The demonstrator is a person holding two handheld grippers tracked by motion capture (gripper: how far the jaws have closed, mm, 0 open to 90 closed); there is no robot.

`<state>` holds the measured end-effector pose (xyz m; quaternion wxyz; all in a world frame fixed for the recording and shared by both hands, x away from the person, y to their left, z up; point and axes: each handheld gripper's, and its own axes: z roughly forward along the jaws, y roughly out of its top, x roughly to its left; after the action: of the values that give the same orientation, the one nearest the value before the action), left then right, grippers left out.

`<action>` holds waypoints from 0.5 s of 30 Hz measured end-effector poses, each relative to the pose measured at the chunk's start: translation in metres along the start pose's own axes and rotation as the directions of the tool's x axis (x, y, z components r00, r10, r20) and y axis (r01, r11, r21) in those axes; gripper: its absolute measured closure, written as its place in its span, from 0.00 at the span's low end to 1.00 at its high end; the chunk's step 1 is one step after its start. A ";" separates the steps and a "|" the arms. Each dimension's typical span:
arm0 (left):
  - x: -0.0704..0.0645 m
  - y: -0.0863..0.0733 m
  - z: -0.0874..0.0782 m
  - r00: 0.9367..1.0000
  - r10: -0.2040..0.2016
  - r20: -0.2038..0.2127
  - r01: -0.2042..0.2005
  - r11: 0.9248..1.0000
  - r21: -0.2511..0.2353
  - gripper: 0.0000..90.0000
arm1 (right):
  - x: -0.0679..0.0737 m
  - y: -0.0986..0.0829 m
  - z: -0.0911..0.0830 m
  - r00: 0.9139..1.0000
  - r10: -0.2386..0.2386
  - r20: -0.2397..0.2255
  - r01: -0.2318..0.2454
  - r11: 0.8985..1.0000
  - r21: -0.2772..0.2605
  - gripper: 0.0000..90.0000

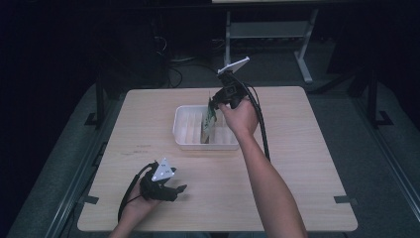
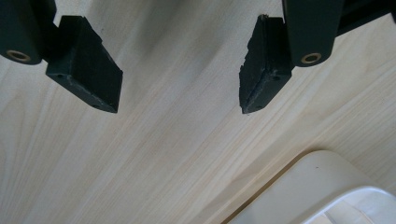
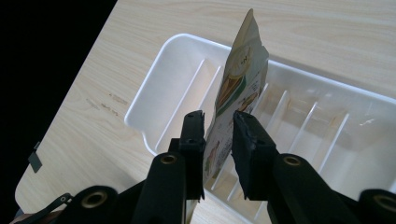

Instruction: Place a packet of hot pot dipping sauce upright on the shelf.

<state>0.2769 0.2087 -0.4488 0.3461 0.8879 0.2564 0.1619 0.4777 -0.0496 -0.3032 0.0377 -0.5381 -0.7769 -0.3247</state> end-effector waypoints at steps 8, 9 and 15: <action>0.000 0.000 0.000 1.000 0.001 -0.002 -0.001 1.000 0.002 0.33 | -0.001 -0.003 -0.016 1.000 -0.024 -0.006 0.024 0.999 -0.026 0.77; 0.000 0.000 0.000 1.000 0.000 -0.002 0.000 1.000 0.001 0.33 | -0.001 -0.004 -0.017 1.000 -0.025 -0.005 0.025 0.999 -0.030 0.77; 0.000 0.000 0.001 1.000 0.002 -0.002 -0.002 1.000 0.005 0.33 | -0.006 -0.008 -0.029 0.999 -0.029 -0.013 0.029 0.999 -0.041 0.72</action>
<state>0.2769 0.2082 -0.4494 0.3432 0.8889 0.2564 0.1624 0.4651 -0.0719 -0.2866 0.0275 -0.5253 -0.7776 -0.3446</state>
